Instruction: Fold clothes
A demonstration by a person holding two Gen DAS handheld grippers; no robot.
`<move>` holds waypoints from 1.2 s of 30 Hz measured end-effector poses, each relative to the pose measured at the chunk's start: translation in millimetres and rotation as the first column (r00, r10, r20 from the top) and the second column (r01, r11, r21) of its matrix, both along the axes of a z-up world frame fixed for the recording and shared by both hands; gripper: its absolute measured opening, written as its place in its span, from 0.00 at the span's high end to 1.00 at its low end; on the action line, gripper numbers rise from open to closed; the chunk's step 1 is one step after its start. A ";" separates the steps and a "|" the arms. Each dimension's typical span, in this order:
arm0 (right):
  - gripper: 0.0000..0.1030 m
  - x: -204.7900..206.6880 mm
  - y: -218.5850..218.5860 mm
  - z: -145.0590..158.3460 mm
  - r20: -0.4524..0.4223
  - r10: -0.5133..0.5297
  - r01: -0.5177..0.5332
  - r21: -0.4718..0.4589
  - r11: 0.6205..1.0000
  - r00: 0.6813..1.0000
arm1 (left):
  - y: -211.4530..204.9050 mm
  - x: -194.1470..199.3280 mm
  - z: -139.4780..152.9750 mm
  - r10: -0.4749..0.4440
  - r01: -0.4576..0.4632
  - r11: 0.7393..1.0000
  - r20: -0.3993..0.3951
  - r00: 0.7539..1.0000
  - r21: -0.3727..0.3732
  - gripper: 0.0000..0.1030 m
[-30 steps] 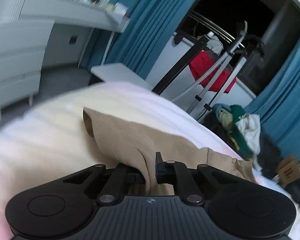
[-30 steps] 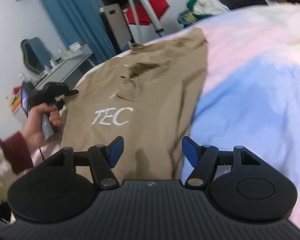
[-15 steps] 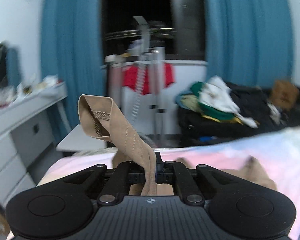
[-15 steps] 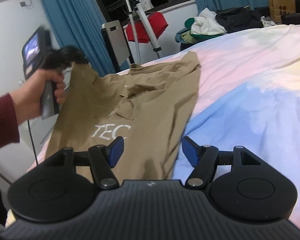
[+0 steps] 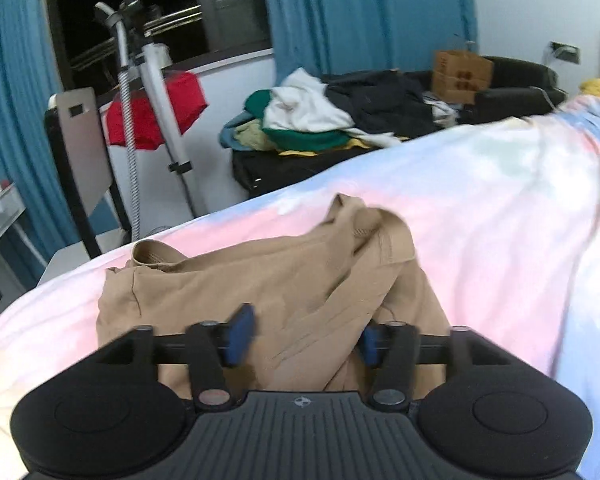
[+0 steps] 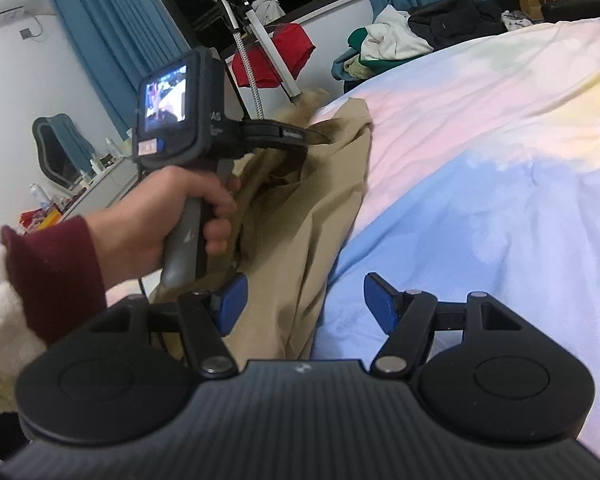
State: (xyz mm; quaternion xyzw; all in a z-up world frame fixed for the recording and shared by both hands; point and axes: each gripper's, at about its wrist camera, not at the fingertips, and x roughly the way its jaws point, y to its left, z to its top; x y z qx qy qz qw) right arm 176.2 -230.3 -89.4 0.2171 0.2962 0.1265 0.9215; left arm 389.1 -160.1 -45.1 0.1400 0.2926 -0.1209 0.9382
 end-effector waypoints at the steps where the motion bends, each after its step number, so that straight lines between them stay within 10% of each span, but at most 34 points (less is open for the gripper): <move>1: 0.34 0.3 0.3 -0.4 0.001 0.003 -0.003 0.003 1.000 1.000 | 12.7 -9.3 3.6 -0.004 0.003 1.000 -0.010 1.000 -0.022 0.39; 11: 0.34 -8.7 5.5 5.7 0.043 0.022 -0.022 -0.008 1.000 0.999 | 156.6 -135.8 39.5 0.040 -0.078 0.962 -0.147 0.988 -0.262 0.25; 20: 0.34 -35.1 19.7 20.9 0.050 0.063 -0.062 -0.033 0.998 0.997 | 241.4 -262.0 37.5 0.096 -0.202 0.909 -0.289 0.953 -0.364 0.25; 25: 0.34 -70.2 28.1 28.5 -0.010 0.100 -0.100 -0.035 0.994 0.995 | 247.0 -284.8 28.0 0.044 -0.166 0.930 -0.351 0.935 -0.327 0.25; 30: 0.34 -101.7 36.8 22.6 -0.066 0.119 -0.124 -0.084 0.989 0.991 | 252.5 -307.3 18.4 -0.006 -0.126 0.948 -0.414 0.910 -0.292 0.35; 36: 0.34 -91.6 31.1 11.7 -0.141 0.073 -0.080 -0.047 0.996 0.987 | 250.0 -334.5 12.9 -0.065 -0.050 0.972 -0.463 0.884 -0.231 0.85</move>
